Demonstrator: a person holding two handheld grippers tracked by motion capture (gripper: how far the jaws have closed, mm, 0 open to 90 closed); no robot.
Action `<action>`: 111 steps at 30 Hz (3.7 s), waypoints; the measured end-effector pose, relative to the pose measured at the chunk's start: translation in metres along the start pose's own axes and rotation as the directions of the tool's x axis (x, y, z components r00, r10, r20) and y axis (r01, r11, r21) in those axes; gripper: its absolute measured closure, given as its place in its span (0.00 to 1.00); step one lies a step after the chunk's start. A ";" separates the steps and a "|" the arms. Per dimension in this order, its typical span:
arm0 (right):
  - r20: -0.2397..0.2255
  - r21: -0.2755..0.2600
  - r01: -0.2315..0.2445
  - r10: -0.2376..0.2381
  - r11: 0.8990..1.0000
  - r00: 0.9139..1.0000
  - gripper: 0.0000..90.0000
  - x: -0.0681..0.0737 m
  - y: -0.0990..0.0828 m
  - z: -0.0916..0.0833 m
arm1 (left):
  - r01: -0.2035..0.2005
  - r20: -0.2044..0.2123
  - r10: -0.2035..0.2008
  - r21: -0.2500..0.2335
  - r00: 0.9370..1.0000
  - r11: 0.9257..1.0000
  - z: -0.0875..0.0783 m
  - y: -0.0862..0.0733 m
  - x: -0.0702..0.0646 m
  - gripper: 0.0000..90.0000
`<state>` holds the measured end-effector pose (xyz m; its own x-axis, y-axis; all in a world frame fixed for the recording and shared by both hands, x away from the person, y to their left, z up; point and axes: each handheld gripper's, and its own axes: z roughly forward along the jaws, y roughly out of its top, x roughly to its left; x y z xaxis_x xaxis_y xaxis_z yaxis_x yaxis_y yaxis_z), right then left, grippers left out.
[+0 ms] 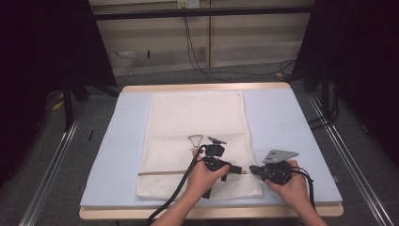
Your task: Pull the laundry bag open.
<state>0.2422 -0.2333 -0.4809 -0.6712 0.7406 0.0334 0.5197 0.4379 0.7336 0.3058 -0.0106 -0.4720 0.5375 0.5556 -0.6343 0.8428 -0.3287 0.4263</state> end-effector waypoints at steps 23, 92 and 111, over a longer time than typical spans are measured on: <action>0.000 -0.008 -0.013 0.013 1.000 1.000 1.00 0.000 -0.001 0.001 | 0.093 -0.027 -0.094 -0.008 0.995 0.996 0.026 0.002 -0.007 0.92; -0.009 -0.016 -0.025 0.025 1.000 1.000 1.00 -0.001 -0.003 0.001 | 0.185 0.001 -0.185 0.050 0.983 0.982 -0.031 0.005 0.027 0.97; -0.009 -0.014 -0.033 0.032 0.999 0.999 1.00 -0.001 -0.003 0.001 | 0.188 -0.006 -0.188 0.041 0.982 0.981 -0.045 0.001 0.035 0.97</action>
<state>0.2424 -0.2350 -0.4836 -0.6586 0.7498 0.0632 0.5336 0.4061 0.7419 0.3244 0.0431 -0.4646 0.3690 0.6123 -0.6992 0.9294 -0.2489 0.2725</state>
